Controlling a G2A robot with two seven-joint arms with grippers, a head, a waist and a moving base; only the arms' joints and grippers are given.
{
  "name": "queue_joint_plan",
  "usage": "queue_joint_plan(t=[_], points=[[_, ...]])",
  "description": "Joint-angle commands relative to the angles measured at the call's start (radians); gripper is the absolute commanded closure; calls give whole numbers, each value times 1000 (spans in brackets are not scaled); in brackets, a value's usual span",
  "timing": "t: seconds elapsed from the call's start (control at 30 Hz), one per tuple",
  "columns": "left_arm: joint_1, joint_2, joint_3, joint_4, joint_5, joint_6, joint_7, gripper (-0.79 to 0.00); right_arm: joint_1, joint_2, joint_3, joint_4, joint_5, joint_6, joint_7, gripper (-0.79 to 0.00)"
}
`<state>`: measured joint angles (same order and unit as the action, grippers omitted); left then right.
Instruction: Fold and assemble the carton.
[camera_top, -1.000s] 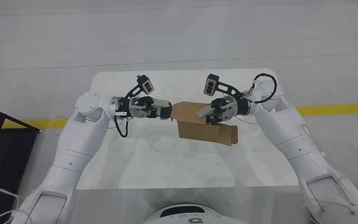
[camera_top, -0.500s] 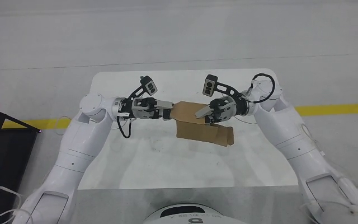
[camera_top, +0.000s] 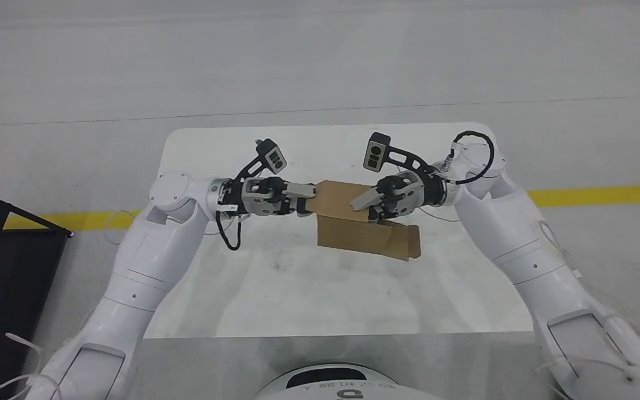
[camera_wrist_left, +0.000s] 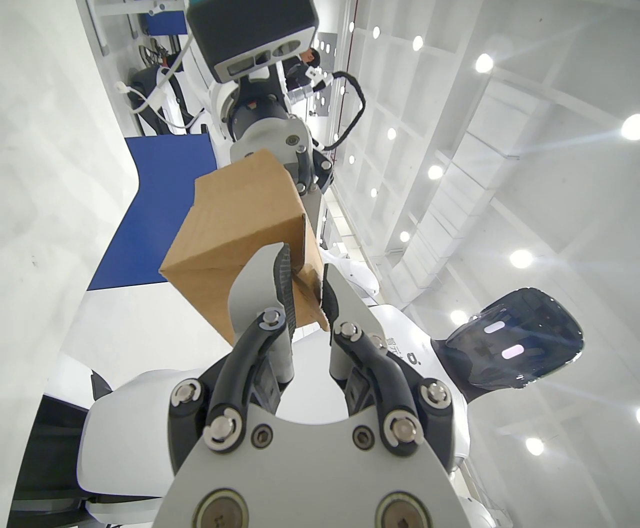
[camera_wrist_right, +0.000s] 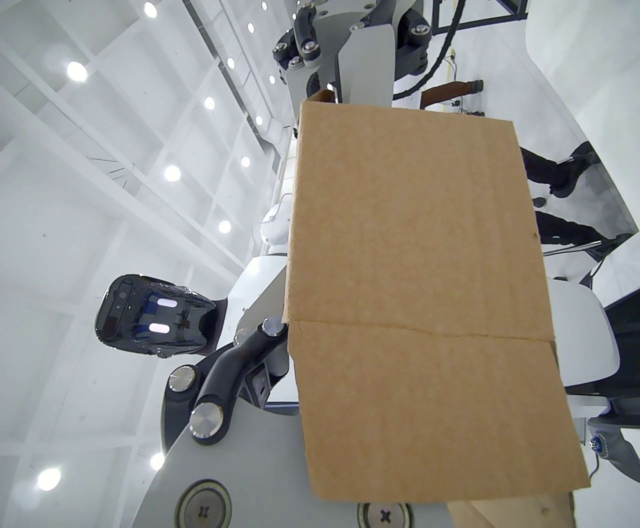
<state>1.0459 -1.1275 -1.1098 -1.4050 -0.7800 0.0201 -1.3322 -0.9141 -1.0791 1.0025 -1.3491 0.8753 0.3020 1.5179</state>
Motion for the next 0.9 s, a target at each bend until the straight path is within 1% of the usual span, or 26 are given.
queue_joint_plan(t=[0.0,0.23,0.73,0.87], points=[[2,1,1,2,11,-3,-1,-182,0,0,0,0,0,0,0,0],[10,2,5,-1,29,-12,-1,-206,0,2,-1,0,4,0,0,0],[17,-2,28,-22,44,-12,36,-132,7,5,-12,5,13,-6,6,0],[16,-2,29,-22,42,-8,37,-126,9,6,-14,7,17,-8,8,0]])
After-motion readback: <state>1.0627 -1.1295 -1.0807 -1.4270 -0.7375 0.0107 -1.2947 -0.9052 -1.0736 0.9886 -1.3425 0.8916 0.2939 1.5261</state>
